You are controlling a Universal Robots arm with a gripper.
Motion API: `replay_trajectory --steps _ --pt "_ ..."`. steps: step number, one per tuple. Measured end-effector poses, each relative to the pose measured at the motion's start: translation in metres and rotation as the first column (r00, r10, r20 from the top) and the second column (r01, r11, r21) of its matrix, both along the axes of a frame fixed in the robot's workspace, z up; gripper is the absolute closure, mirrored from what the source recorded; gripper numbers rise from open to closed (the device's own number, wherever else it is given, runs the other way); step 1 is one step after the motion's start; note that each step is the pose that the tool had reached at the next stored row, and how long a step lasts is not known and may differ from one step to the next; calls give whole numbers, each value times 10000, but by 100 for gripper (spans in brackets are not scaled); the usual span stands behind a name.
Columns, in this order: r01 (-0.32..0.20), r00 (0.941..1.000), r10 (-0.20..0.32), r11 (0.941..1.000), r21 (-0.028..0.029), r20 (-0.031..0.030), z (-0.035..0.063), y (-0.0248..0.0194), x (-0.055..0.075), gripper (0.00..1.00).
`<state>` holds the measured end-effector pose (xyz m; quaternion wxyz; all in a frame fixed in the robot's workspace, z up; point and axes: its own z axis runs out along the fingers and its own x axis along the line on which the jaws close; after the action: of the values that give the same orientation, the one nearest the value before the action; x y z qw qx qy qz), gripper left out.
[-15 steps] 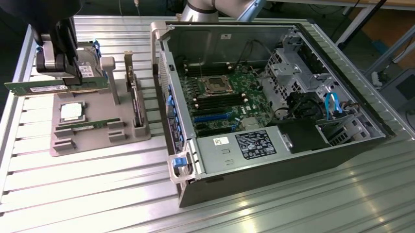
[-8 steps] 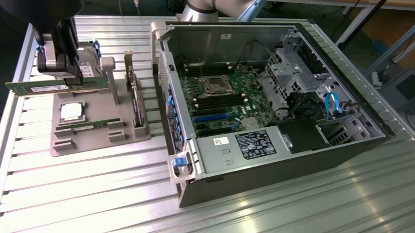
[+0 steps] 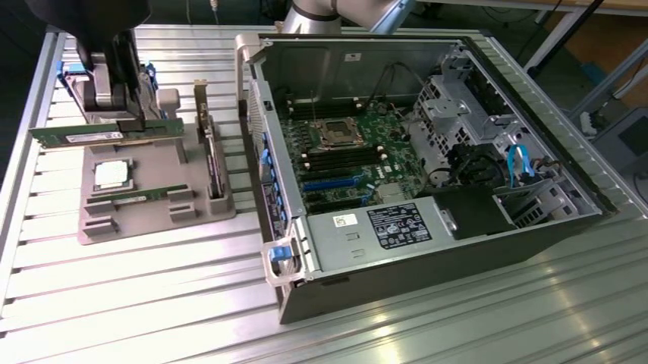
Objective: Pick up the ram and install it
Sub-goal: 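Pick up the ram and move it above insertion slot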
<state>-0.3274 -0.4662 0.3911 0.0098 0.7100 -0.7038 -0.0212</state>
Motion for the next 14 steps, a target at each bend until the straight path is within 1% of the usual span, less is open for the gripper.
replay_trajectory --steps 4,6,12,14 --pt "0 10000 0 10000 0 0 0 0 91 88" --pt "1 10000 -1 10000 0 0 0 0 165 88" --pt "0 10000 0 10000 0 0 0 0 465 88" --pt "0 10000 0 10000 0 0 0 0 538 88"
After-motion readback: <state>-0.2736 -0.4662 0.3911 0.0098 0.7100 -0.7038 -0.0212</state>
